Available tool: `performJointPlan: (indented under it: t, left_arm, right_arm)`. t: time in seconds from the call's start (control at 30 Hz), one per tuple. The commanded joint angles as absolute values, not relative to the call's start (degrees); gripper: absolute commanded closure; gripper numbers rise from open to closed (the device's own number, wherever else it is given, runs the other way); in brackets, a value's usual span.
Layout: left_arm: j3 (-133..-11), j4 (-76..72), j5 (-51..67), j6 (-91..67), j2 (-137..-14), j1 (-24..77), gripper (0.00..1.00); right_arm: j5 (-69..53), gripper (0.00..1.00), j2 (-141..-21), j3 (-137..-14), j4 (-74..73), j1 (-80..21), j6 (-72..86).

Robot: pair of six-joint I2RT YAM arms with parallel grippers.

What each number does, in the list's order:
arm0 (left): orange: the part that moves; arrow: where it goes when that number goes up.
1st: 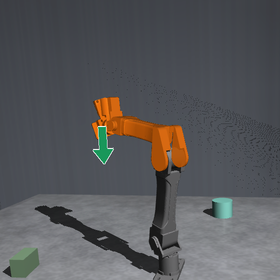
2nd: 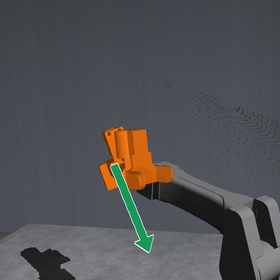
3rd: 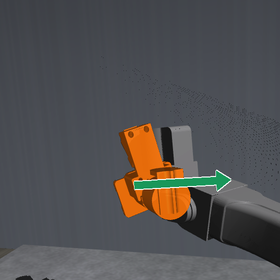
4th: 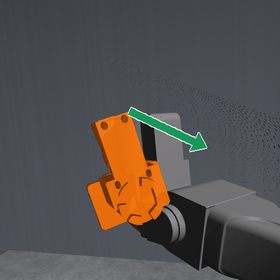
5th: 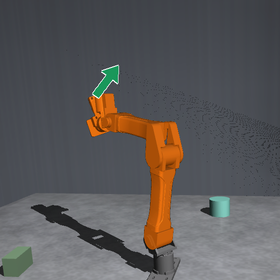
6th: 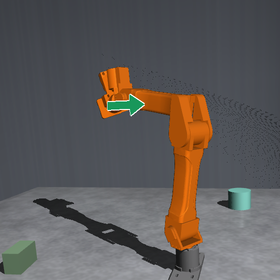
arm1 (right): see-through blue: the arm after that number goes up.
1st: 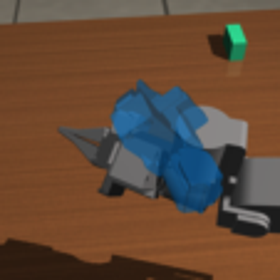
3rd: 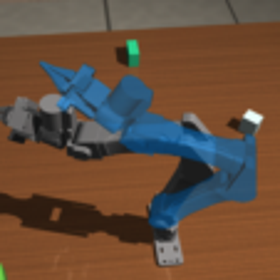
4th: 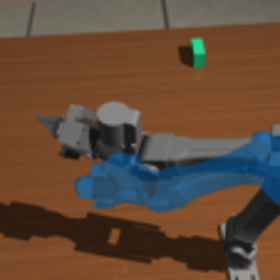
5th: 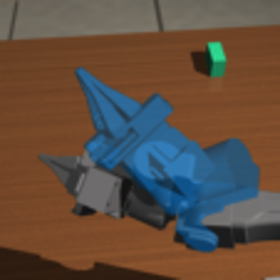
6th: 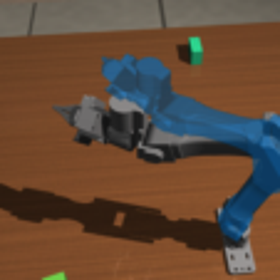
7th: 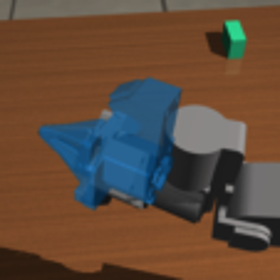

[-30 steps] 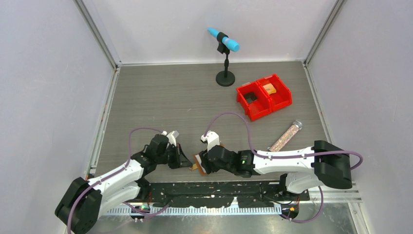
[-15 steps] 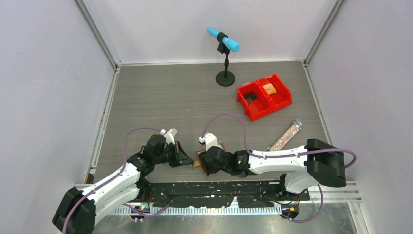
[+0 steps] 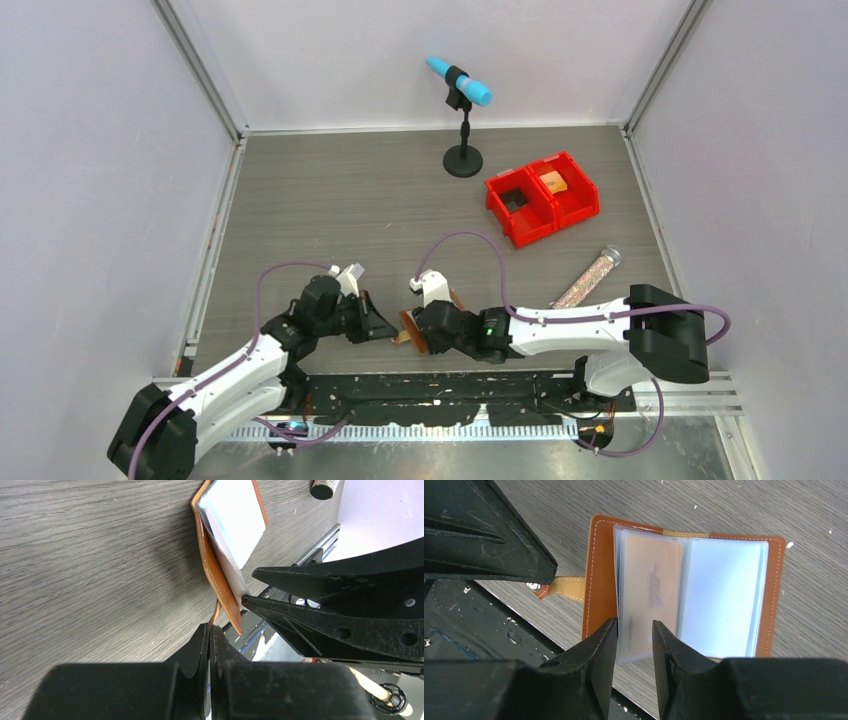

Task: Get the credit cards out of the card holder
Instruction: Remove the credit card from the card holder.

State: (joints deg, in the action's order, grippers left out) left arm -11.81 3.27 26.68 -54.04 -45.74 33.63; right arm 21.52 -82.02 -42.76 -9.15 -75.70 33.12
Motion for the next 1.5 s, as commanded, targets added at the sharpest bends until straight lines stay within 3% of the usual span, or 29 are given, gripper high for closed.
performJointPlan:
  t: [0.0, 0.53, 0.9, 1.47]
  left_arm:
    - [-13.5, 2.7, 27.7, -53.7, -45.5, 33.5, 1.0]
    - [-14.2, 4.4, 27.0, -52.4, -45.6, 33.6, 1.0]
    - [-14.7, 5.1, 27.0, -51.7, -45.9, 33.5, 1.0]
    - [-14.2, 5.4, 26.7, -51.2, -46.1, 33.6, 1.0]
  right_arm:
    - [25.5, 0.62, -79.9, -44.3, -10.4, -76.0, 34.7]
    - [27.7, 0.61, -79.9, -44.5, -11.9, -75.6, 34.9]
    - [29.4, 0.39, -80.9, -44.5, -13.0, -74.2, 34.2]
    - [27.3, 0.37, -80.4, -42.8, -10.7, -71.0, 32.5]
